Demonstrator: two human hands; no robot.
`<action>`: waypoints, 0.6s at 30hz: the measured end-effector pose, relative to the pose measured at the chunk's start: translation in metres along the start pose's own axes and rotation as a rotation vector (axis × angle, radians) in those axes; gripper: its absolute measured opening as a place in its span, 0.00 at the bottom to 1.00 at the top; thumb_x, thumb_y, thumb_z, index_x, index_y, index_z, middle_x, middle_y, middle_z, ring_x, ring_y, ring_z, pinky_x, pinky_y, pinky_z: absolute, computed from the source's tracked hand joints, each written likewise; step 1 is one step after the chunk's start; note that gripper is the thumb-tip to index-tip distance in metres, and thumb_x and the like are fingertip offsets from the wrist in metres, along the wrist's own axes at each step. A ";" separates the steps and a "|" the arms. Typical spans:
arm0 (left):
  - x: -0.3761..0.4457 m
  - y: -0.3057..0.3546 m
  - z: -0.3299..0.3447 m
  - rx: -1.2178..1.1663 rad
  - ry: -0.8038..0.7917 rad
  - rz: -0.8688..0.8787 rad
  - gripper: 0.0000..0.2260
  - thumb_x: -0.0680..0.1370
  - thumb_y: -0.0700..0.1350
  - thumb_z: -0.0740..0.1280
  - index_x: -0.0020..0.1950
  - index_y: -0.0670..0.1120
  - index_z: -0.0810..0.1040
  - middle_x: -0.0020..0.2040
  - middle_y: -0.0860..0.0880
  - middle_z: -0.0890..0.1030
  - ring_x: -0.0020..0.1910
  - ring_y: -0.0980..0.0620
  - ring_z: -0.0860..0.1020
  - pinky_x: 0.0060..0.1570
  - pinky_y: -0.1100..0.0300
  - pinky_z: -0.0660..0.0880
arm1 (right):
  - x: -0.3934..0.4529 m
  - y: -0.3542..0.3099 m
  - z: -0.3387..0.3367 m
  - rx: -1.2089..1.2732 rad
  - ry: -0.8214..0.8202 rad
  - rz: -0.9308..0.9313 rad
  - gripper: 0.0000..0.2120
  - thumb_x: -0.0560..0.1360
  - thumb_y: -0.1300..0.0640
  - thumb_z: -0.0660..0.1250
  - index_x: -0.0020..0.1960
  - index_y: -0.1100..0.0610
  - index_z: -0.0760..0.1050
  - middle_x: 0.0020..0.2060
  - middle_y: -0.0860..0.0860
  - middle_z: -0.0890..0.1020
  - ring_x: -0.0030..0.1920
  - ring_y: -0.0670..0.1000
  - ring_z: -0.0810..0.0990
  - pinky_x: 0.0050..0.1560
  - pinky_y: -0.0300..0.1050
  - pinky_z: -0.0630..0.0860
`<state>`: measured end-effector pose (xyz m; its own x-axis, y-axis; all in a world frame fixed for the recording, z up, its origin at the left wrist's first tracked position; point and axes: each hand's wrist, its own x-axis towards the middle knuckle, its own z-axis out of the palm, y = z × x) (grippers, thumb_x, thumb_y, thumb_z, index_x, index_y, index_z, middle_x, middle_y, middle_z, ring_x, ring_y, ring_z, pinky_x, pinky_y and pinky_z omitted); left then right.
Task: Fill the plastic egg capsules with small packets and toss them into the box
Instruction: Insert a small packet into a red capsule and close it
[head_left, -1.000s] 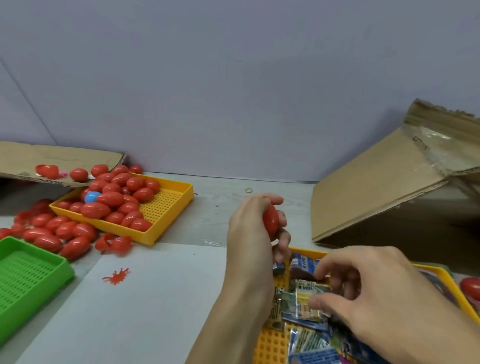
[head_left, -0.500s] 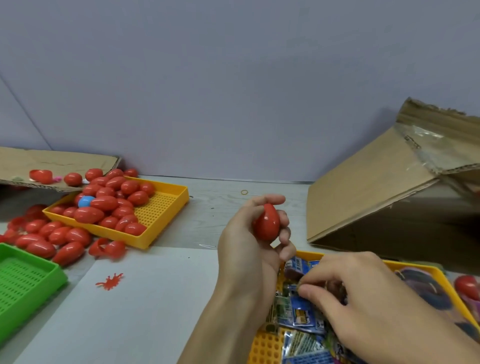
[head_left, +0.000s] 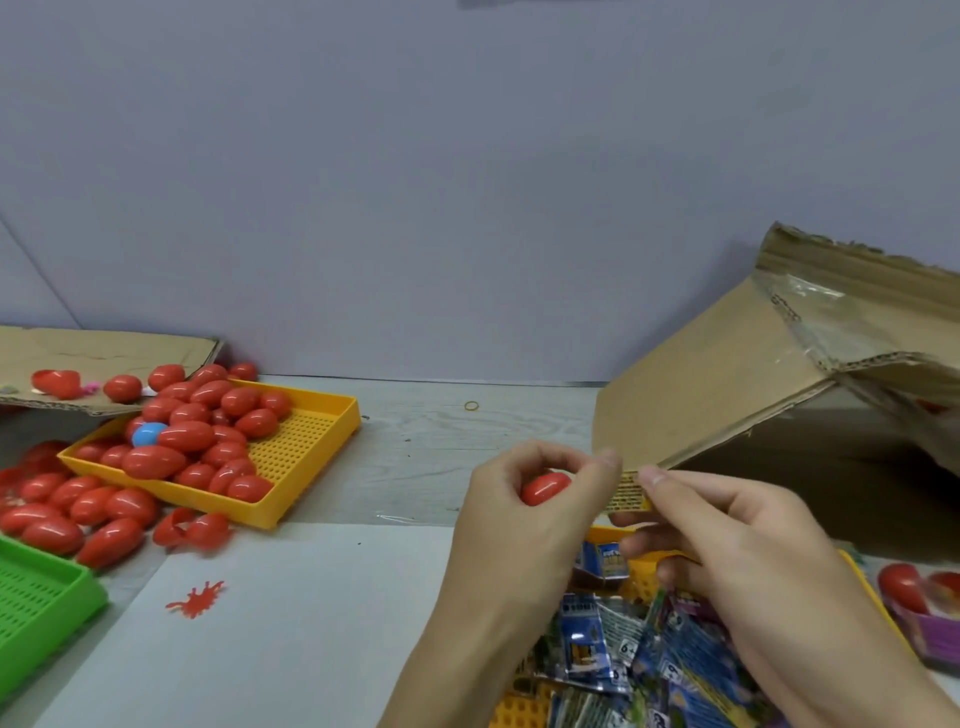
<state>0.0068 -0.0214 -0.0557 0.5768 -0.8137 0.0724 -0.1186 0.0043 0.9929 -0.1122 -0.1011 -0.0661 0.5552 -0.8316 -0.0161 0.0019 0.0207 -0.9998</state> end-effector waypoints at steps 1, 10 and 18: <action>0.000 0.000 0.001 0.012 0.016 0.008 0.08 0.73 0.53 0.75 0.40 0.49 0.83 0.30 0.55 0.79 0.28 0.58 0.76 0.28 0.65 0.75 | 0.001 0.001 -0.001 0.015 -0.001 0.001 0.13 0.65 0.38 0.68 0.45 0.40 0.85 0.38 0.52 0.87 0.37 0.51 0.84 0.36 0.44 0.74; 0.000 -0.003 0.001 0.021 0.114 0.043 0.08 0.72 0.52 0.74 0.38 0.50 0.84 0.29 0.55 0.79 0.27 0.59 0.75 0.30 0.65 0.75 | 0.002 -0.001 0.000 0.171 -0.027 0.024 0.20 0.59 0.34 0.69 0.42 0.47 0.86 0.40 0.55 0.87 0.41 0.54 0.87 0.34 0.46 0.77; 0.001 -0.002 0.002 -0.040 0.095 0.051 0.12 0.73 0.55 0.72 0.37 0.48 0.82 0.26 0.56 0.73 0.25 0.59 0.71 0.27 0.67 0.69 | -0.001 -0.004 -0.003 0.121 -0.154 -0.010 0.24 0.57 0.44 0.83 0.51 0.41 0.83 0.46 0.51 0.87 0.46 0.53 0.87 0.37 0.44 0.79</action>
<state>0.0066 -0.0235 -0.0572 0.6450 -0.7530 0.1300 -0.1189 0.0691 0.9905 -0.1153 -0.1016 -0.0624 0.6752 -0.7376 0.0056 0.1029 0.0866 -0.9909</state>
